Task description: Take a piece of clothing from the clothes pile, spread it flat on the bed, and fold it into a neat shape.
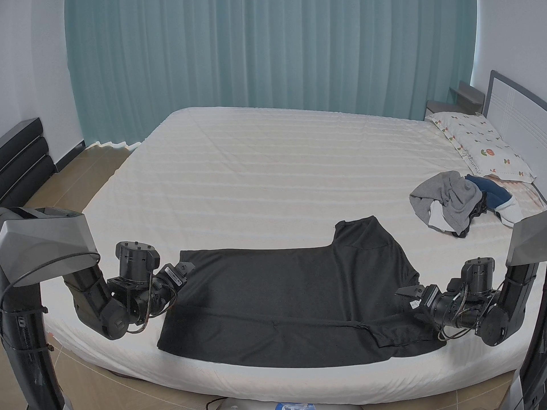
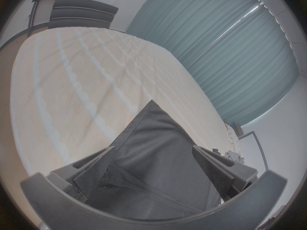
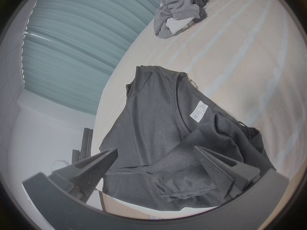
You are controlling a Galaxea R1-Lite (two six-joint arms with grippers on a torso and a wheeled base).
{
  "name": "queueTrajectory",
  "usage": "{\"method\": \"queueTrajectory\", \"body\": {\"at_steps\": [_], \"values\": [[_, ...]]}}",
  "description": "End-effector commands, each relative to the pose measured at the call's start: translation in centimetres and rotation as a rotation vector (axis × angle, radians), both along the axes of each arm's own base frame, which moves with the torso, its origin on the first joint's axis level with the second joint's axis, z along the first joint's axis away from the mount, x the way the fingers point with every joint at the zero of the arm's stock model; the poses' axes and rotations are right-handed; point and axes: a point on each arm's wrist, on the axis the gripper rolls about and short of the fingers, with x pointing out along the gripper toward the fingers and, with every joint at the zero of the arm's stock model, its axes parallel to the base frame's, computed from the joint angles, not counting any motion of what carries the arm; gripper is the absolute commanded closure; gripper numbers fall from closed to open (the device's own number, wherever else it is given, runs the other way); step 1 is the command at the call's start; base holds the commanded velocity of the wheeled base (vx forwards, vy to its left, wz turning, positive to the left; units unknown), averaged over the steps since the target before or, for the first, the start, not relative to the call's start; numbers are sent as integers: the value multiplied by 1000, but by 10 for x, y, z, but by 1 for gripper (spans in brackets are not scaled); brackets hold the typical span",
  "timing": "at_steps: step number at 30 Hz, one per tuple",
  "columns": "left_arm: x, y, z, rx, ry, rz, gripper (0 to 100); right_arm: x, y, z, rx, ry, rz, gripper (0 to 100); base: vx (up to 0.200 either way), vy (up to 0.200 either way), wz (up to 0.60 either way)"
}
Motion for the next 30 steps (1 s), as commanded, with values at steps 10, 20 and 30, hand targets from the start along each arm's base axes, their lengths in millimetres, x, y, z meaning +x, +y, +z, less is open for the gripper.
{"method": "queueTrajectory", "body": {"at_steps": [10,20,30], "values": [[-16,-26,-27,21,95,-112,0,-3,2,-6,-2,10,9,0,0,0,0],[-5,-14,-36,28,103,-56,0,-5,2,7,-12,-32,-4,0,0,0,0],[2,12,-34,15,99,37,0,-7,0,12,-93,-61,-68,0,0,0,0]]}}
